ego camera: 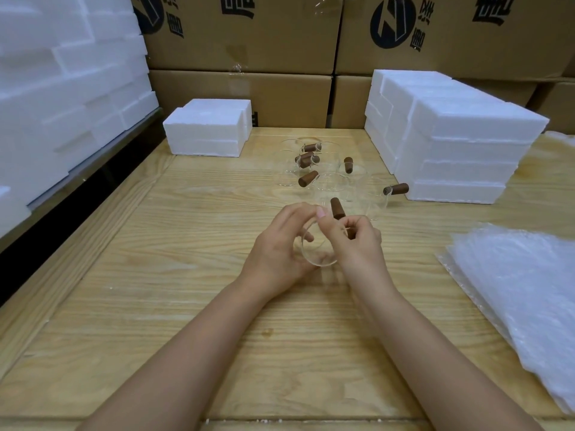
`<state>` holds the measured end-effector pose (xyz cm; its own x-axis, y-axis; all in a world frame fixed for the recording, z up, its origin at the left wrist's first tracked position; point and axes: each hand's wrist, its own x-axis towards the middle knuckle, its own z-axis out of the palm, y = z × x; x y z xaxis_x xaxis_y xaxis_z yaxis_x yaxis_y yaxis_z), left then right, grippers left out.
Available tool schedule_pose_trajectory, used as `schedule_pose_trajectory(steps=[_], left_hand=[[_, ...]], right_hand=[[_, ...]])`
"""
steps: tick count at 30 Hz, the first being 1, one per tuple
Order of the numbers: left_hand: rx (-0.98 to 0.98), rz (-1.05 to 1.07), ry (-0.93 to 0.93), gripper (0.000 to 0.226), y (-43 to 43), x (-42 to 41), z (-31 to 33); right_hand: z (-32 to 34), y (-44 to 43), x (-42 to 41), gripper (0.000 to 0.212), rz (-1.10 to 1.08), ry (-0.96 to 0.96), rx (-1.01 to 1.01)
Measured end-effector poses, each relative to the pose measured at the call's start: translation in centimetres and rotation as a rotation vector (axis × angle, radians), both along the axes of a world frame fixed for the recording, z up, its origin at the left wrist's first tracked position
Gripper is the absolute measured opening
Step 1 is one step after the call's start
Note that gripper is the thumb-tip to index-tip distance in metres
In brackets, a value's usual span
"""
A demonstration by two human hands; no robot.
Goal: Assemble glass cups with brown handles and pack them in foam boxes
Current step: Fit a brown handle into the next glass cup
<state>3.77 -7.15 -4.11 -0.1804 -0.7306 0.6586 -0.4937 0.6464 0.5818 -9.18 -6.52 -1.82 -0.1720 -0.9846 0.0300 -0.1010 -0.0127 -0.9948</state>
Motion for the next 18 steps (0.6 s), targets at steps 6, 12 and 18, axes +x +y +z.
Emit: schedule_pose_trajectory(steps=[6, 12, 18], left_hand=[[0.030, 0.025, -0.007, 0.059, -0.1, 0.1, -0.2], [0.145, 0.023, 0.080, 0.072, -0.3, 0.5, -0.2], [0.314, -0.019, 0.256, 0.071, -0.5, 0.6, -0.1]], right_hand=[[0.0, 0.3, 0.0, 0.067, 0.087, 0.184, 0.065], [0.2, 0.6, -0.3, 0.074, 0.160, 0.391, -0.048], [0.9, 0.3, -1.3, 0.057, 0.209, 0.307, -0.134]])
